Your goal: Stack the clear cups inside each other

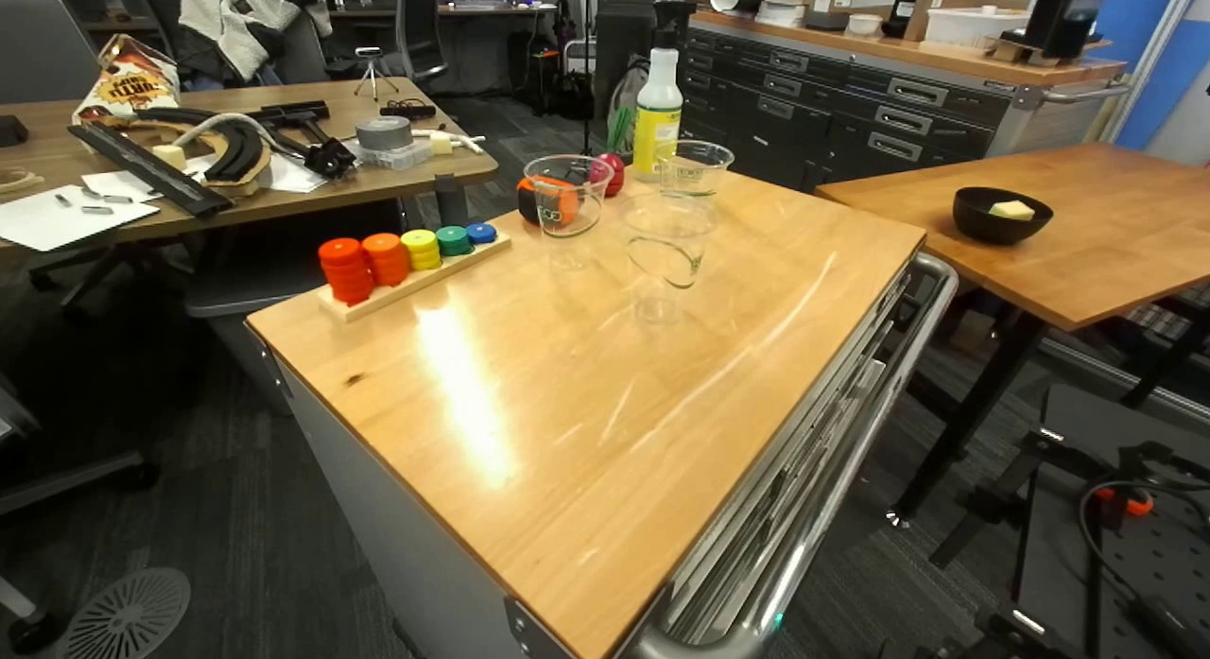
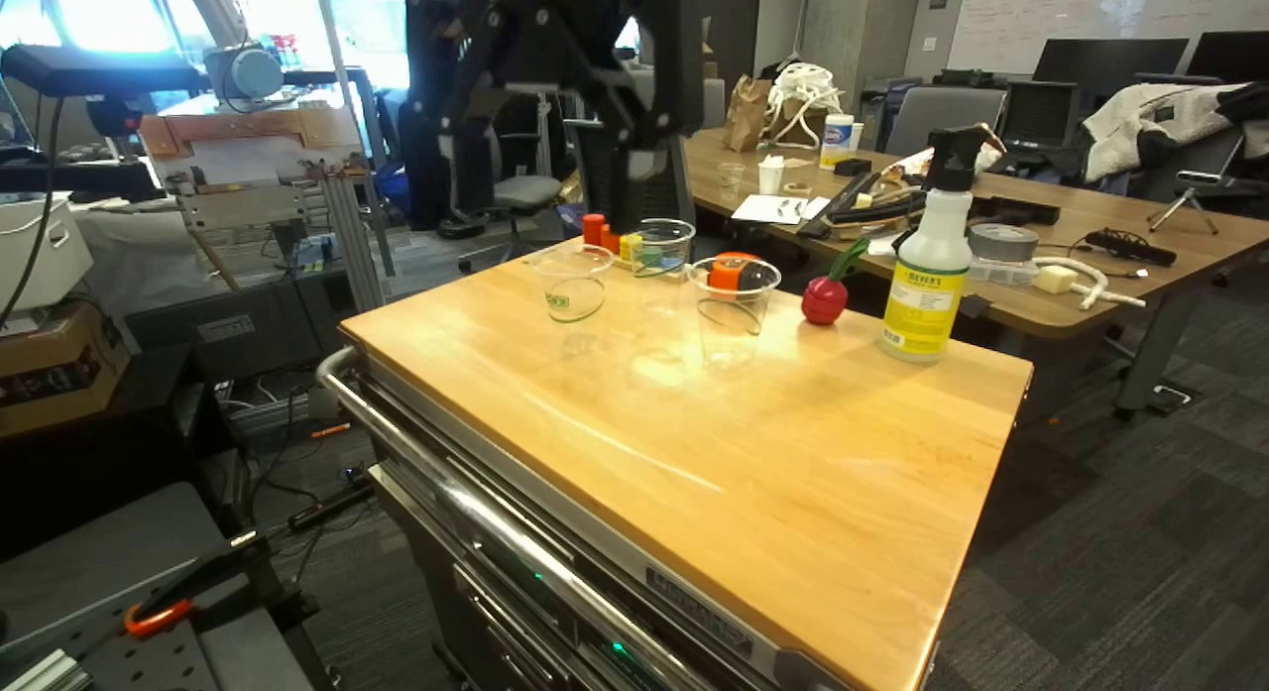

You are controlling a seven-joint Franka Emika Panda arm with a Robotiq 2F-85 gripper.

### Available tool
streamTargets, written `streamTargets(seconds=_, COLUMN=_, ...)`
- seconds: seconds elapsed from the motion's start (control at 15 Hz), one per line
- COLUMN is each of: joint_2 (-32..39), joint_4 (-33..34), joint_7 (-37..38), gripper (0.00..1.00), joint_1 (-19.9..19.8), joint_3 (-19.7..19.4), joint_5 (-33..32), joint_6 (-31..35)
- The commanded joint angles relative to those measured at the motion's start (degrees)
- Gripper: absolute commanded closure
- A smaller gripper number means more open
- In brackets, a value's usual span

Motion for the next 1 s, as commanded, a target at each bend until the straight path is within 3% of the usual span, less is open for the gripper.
streamTargets(seconds=0.0, joint_2=-4.1, joint_4=-5.7, joint_7=2.1, gripper=0.00, joint_1=-0.4, joint_3=0.9, joint_5=0.2, joint_6=3.6)
streamTargets(seconds=0.2, joint_2=0.4, joint_4=-4.5, joint_7=1.8, gripper=0.00, joint_1=0.7, joint_3=0.7, joint_5=1.3, joint_6=9.8)
streamTargets(seconds=0.47, joint_2=12.8, joint_4=2.1, joint_7=1.5, gripper=0.00, joint_1=1.7, joint_3=0.5, joint_5=3.9, joint_6=16.3)
streamTargets(seconds=0.93, joint_2=34.1, joint_4=21.3, joint_7=3.8, gripper=0.00, joint_1=0.0, joint_3=3.1, joint_5=12.2, joint_6=16.5)
